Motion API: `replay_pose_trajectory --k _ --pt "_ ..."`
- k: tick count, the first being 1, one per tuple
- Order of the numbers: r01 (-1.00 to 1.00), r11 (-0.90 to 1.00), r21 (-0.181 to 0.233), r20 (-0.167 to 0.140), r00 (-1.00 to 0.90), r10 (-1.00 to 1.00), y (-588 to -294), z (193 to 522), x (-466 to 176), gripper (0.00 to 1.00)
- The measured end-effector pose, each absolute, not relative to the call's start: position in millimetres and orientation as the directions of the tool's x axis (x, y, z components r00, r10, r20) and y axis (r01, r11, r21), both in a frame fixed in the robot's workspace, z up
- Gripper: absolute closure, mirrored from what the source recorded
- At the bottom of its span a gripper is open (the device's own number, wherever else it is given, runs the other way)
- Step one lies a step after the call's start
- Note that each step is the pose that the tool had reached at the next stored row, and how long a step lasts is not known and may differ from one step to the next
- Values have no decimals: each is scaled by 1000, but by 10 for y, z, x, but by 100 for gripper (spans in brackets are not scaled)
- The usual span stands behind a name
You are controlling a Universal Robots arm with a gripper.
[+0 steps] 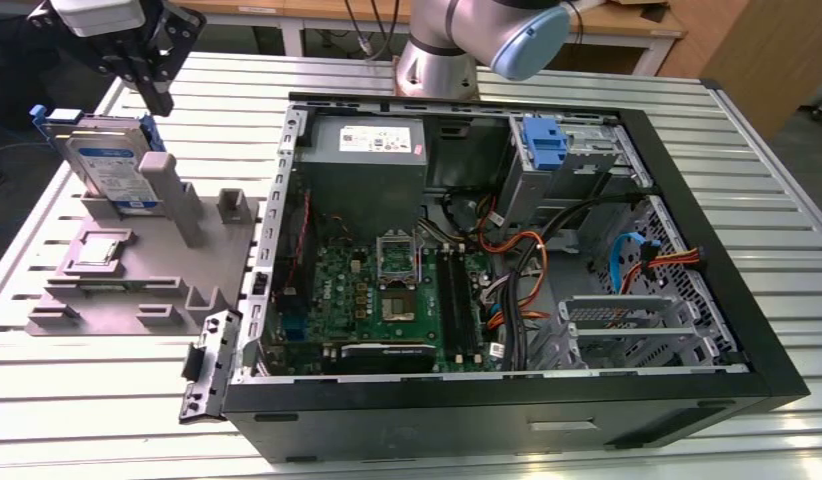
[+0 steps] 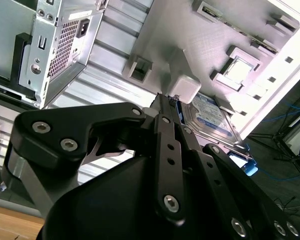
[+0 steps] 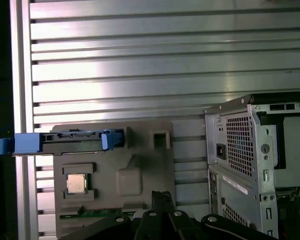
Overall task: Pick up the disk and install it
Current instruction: 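Reach for the disk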
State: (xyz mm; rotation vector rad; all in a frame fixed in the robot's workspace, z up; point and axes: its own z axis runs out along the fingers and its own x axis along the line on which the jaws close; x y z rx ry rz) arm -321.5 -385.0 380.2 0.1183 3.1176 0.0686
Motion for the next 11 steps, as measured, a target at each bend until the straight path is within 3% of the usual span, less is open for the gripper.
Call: replay_pose_trajectory --k 11 --pt "76 996 45 -19 -997 76 -3790 3792 -3428 90"
